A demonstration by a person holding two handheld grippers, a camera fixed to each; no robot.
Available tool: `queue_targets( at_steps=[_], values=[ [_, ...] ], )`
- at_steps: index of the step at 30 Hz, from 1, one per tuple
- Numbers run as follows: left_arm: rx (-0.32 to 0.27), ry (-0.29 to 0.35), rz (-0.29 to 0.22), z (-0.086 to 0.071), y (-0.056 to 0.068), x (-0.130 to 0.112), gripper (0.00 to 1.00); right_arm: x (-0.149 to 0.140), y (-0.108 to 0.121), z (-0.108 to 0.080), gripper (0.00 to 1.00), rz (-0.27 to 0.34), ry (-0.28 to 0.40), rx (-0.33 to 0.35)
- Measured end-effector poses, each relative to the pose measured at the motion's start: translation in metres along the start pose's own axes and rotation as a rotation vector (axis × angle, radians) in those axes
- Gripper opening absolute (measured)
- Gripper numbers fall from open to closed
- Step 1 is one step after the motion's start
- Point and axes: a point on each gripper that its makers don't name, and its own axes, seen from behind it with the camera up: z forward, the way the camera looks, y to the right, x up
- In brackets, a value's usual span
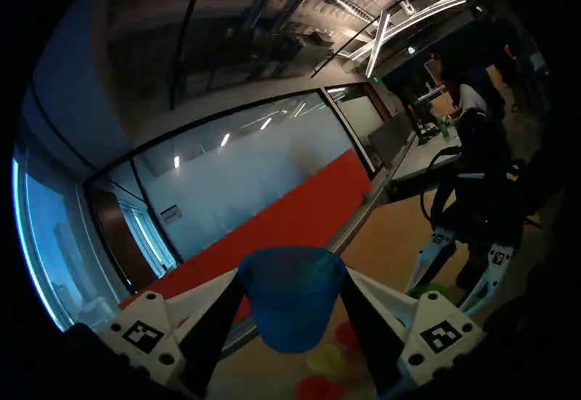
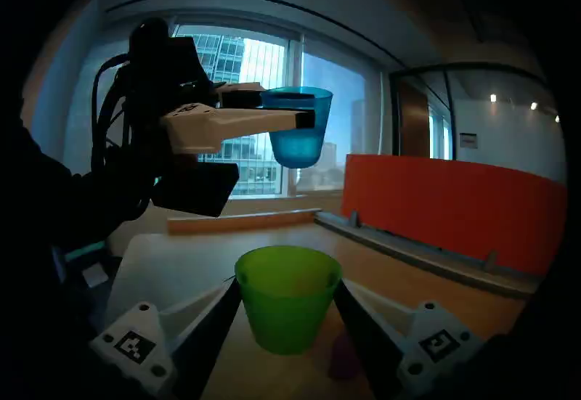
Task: Pour water
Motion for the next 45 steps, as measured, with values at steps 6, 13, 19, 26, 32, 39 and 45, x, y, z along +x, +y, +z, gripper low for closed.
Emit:
queue_targets(
  at_steps=[6, 13, 19, 26, 32, 39, 45],
  values=[
    [0.000, -0.001, 0.045, 0.000, 0.002, 0.001, 0.87, -0.001, -0.001, 0.002, 0.90, 0.000, -0.001, 0.004],
    [-0.005, -0.002, 0.100, 0.000, 0.005, 0.003, 0.87, -0.001, -0.002, 0.003, 0.90, 0.001, 0.000, 0.007],
    [-0.011, -0.003, 0.134, 0.000, 0.008, 0.005, 0.86, -0.001, -0.004, 0.003, 0.90, 0.002, 0.000, 0.014],
    [-0.009, -0.008, 0.174, 0.001, 0.009, 0.007, 0.86, -0.002, -0.006, 0.004, 0.90, 0.002, 0.002, 0.019],
    [-0.010, -0.003, 0.205, 0.002, 0.011, 0.011, 0.86, -0.001, -0.006, 0.005, 0.90, 0.000, 0.003, 0.020],
    [-0.012, -0.004, 0.247, 0.005, 0.013, 0.013, 0.86, 0.000, -0.006, 0.004, 0.90, 0.001, 0.007, 0.019],
    [-0.012, -0.002, 0.280, 0.008, 0.014, 0.015, 0.86, 0.002, -0.006, 0.003, 0.90, -0.001, 0.009, 0.017]
  ],
)
